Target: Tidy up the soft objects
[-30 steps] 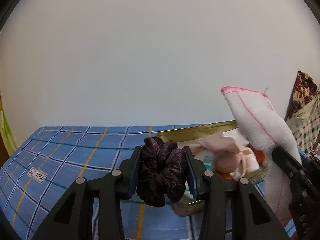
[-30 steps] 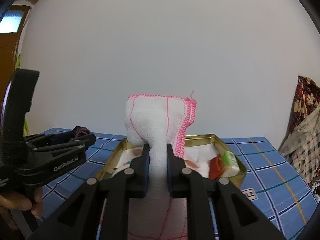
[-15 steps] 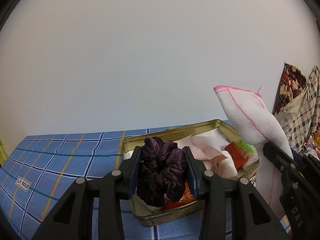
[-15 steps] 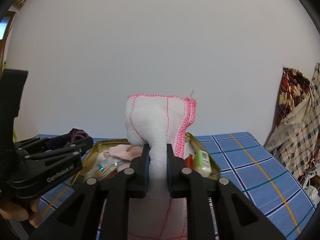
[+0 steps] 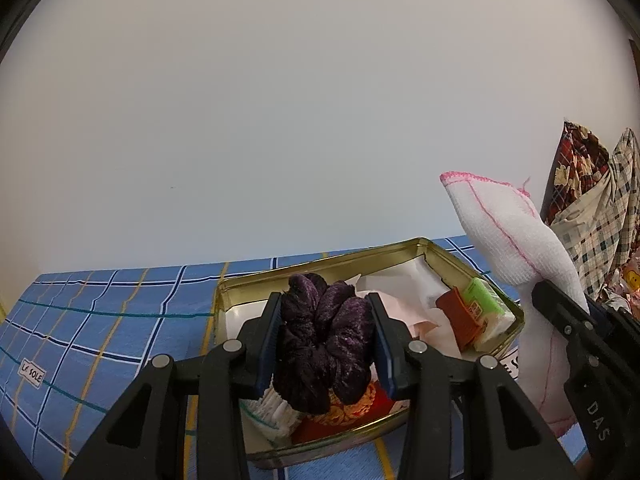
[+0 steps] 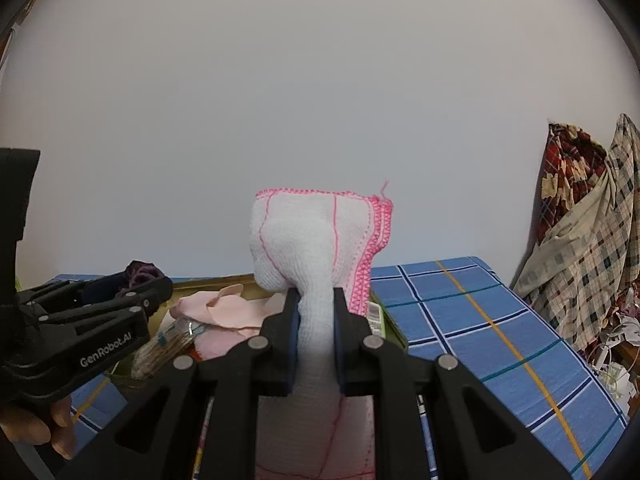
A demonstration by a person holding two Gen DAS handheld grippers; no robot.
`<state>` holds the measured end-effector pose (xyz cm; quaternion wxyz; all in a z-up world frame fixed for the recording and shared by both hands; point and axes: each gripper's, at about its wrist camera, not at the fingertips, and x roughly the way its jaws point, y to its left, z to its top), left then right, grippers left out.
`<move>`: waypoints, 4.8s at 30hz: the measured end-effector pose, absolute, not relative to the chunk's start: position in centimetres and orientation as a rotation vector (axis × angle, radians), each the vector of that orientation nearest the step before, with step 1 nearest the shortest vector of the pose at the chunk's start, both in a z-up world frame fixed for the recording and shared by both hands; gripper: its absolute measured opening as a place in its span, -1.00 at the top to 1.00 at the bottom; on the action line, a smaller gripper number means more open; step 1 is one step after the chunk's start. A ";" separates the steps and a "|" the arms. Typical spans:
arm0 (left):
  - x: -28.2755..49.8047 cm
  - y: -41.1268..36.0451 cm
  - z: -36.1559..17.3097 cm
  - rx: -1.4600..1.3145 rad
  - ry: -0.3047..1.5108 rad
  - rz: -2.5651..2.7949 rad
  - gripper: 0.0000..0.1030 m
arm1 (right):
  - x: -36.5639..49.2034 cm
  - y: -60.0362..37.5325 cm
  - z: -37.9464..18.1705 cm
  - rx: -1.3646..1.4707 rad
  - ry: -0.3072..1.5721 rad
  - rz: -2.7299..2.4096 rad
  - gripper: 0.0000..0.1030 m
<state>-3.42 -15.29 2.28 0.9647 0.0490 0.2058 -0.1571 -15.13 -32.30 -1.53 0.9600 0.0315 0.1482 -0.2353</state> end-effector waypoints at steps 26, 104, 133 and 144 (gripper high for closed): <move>-1.1 -17.2 2.2 0.085 0.448 -0.338 0.16 | -12.4 -35.3 -1.0 0.096 0.335 -0.537 0.72; 8.1 -19.0 -2.5 0.072 0.774 -0.275 -0.02 | -2.5 -37.1 -5.5 0.058 0.712 -0.445 0.42; 4.0 -16.0 -0.7 0.043 0.622 -0.217 -0.70 | -6.7 -35.9 -2.6 0.023 0.524 -0.640 -0.99; -0.1 -14.2 -0.4 0.099 0.436 -0.140 -0.71 | -9.1 -34.7 -1.1 0.101 0.314 -0.625 -1.00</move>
